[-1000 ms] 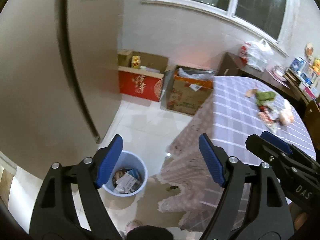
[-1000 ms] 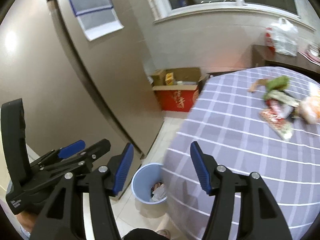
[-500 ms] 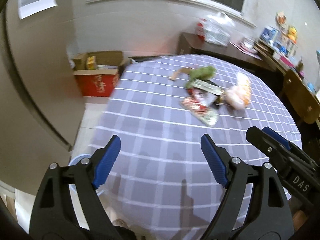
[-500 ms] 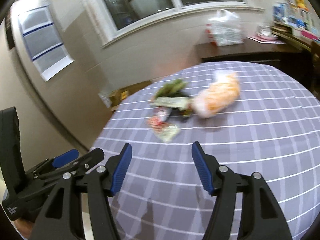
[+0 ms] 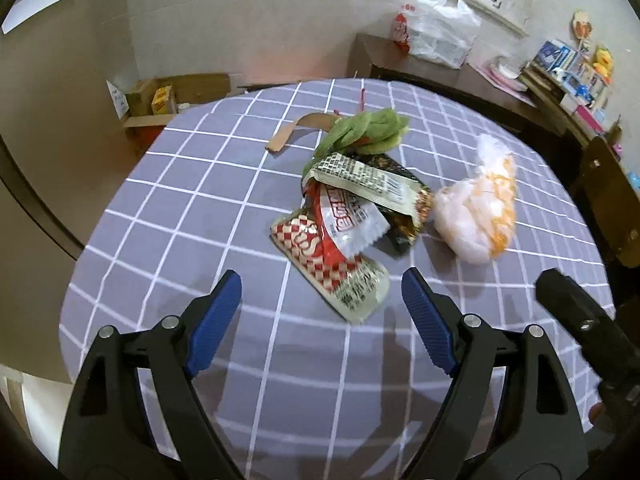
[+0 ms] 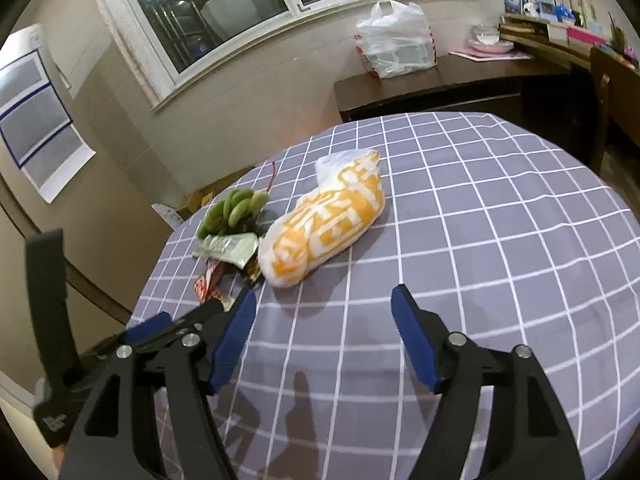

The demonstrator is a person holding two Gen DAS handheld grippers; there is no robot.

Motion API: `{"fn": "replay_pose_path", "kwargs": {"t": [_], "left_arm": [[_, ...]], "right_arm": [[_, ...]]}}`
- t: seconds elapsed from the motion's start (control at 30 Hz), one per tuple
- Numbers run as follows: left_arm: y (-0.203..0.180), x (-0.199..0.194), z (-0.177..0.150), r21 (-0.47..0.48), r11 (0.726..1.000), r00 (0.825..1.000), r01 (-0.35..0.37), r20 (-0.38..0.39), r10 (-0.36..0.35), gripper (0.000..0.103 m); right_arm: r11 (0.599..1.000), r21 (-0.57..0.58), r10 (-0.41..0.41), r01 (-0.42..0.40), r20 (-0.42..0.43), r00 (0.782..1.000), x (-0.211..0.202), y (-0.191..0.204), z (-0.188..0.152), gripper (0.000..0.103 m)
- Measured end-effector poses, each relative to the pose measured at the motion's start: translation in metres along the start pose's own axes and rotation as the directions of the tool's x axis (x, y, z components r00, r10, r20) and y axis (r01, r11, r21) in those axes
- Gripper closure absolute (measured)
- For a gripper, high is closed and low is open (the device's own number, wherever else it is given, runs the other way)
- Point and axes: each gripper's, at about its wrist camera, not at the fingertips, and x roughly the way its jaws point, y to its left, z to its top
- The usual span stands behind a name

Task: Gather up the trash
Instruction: 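Move both tools back over the table of trash, then grasp the red-checked snack stick with the left tool while the right tool grasps the orange-printed bread bag, then carry the snack stick and bread bag to the wastebasket with both tools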

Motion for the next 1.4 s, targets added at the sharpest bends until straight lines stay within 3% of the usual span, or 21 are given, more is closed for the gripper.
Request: {"fn": "replay_pose_path", "kwargs": {"t": [0.13,0.2,0.37,0.47,0.53,0.67,0.77,1.07,1.4], "left_arm": [[0.0,0.009,0.004,0.009,1.0,1.0,-0.019,0.008,0.019,0.025],[-0.001,0.009,0.002,0.037,0.999,0.999,-0.035,0.026,0.034,0.044],[0.011,0.005,0.0,0.053,0.998,0.998,-0.043,0.047,0.041,0.072],[0.023,0.002,-0.001,0.036,0.999,0.999,0.003,0.048,-0.005,0.078],[0.03,-0.001,-0.005,0.047,0.999,0.999,0.021,0.046,-0.023,0.079],[0.039,-0.007,-0.008,0.026,0.998,0.998,0.058,0.036,-0.059,0.084],[0.046,-0.012,-0.012,0.01,0.997,0.996,0.077,0.033,-0.077,0.086],[0.07,-0.044,-0.022,-0.031,0.996,0.993,0.082,0.09,-0.079,0.091],[0.102,-0.096,-0.032,-0.061,0.996,0.981,0.072,0.183,-0.059,0.091]], "right_arm": [[0.999,0.028,0.018,-0.018,-0.009,1.0,0.017,-0.002,0.009,0.03],[0.998,0.052,0.026,-0.025,-0.01,1.0,0.024,-0.002,0.014,0.03],[0.992,0.117,0.059,-0.056,-0.019,0.998,0.042,-0.005,0.023,0.028],[0.989,0.127,0.078,-0.076,-0.013,0.997,0.05,-0.002,0.025,0.028],[0.99,0.11,0.087,-0.083,-0.036,0.996,0.058,0.001,0.025,0.029],[0.992,0.096,0.085,-0.08,-0.057,0.995,0.061,0.001,0.023,0.07],[0.994,0.084,0.074,-0.071,-0.031,0.997,0.053,0.0,0.019,0.077],[0.995,0.057,0.079,-0.081,0.036,0.996,0.018,0.013,0.0,0.08],[0.986,-0.061,0.156,-0.153,0.056,0.986,-0.015,0.08,-0.02,0.08]]}}
